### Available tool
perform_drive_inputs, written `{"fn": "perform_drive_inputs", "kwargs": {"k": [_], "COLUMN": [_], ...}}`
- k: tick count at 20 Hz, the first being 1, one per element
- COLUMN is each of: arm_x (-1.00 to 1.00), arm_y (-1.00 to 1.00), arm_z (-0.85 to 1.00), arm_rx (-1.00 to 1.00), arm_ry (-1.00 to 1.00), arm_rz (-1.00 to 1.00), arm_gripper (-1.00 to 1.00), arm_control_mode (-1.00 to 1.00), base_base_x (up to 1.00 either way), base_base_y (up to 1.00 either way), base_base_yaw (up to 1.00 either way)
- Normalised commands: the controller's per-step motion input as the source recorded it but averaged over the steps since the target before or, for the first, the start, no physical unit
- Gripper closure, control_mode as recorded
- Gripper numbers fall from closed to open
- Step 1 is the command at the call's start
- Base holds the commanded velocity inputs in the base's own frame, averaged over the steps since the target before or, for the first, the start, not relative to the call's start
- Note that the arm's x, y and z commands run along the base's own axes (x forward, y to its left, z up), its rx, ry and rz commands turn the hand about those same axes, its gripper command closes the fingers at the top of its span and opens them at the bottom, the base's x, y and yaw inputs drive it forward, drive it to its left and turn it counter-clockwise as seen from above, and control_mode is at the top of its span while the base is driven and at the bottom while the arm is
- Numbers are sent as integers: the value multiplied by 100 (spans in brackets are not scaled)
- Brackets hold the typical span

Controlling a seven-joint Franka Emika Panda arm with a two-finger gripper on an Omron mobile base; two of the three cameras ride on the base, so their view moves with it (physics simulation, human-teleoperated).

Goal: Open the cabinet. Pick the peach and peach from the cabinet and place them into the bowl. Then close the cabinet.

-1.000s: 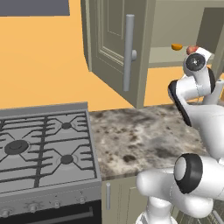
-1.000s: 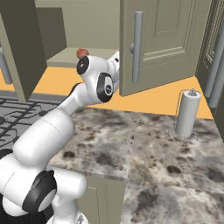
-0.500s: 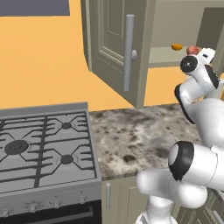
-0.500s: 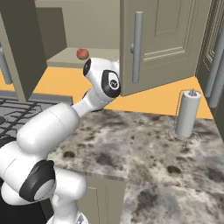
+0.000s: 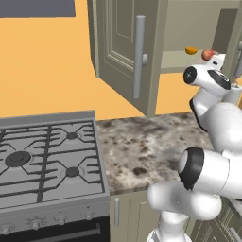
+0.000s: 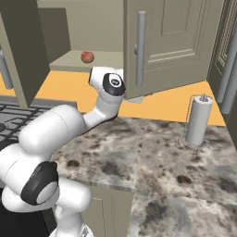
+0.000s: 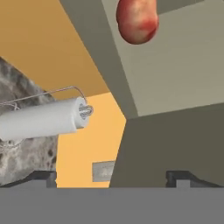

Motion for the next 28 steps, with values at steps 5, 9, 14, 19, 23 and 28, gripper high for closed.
{"fn": "perform_drive_inputs", "kwargs": {"k": [5, 9, 14, 19, 23, 28], "arm_x": [-45, -30, -55, -29, -4, -5], "arm_y": [-59, -12, -32, -36, -10, -41], "arm_z": [9, 7, 15, 17, 2, 0], "arm_rx": [-1, 0, 0, 0, 0, 0], "arm_ry": [-18, -11, -32, -26, -10, -11], "arm_rz": [-18, -2, -3, -1, 0, 0], "arm_gripper": [-100, -100, -100, -100, -100, -100], "arm_control_mode": [-100, -100, -100, -100, -100, -100], "base_base_x": [0, 0, 0, 0, 0, 0], "base_base_y": [0, 0, 0, 0, 0, 0], "base_base_yaw": [0, 0, 0, 0, 0, 0]}}
